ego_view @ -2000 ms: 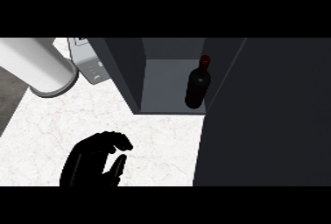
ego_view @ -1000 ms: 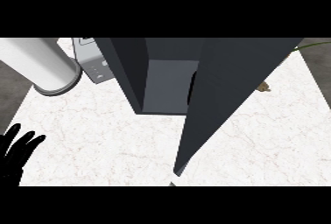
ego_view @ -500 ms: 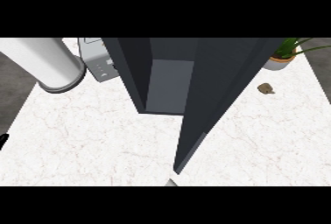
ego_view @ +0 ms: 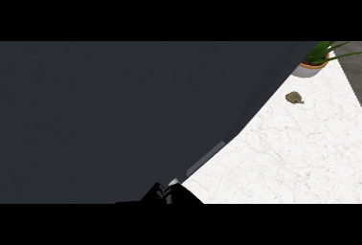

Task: Pick up the wine, place it into the cabinet and close the cabinet

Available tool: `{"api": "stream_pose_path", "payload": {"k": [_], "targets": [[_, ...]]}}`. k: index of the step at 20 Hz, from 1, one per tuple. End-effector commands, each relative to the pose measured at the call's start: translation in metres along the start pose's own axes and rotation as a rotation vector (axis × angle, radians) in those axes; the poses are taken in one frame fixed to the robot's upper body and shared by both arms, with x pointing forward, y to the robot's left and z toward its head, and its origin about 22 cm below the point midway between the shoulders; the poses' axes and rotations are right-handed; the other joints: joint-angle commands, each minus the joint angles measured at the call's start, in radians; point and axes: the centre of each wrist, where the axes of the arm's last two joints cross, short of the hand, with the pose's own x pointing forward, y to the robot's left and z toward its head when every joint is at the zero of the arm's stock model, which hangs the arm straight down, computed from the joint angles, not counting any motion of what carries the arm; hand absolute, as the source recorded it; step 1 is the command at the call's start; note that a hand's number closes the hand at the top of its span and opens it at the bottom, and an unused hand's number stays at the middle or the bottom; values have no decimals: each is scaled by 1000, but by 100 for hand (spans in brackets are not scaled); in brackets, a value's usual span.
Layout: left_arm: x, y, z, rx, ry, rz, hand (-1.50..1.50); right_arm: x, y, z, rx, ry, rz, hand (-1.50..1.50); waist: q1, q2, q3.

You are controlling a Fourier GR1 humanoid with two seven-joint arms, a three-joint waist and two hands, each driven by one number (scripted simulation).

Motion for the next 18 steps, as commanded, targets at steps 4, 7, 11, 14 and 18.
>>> {"api": "stream_pose_path", "payload": {"k": [4,7,11,14,18], "targets": [[18,26,5,-4,-35,-11,-150,9,-24,-87,-92,6,17,150,-2,9,3],[21,32,8,-11,-24,-1,-150,2,-37,-113,-77,19,9,150,-11,11,3],[26,35,22,-13,-3,4,-150,1,-53,-141,-30,46,11,150,-10,8,4],[23,35,12,-14,-35,6,-150,-8,-59,-161,65,74,21,150,-9,14,3],[31,34,-2,-35,-41,-8,-150,-23,-54,-162,363,274,-41,150,3,20,4]]}}
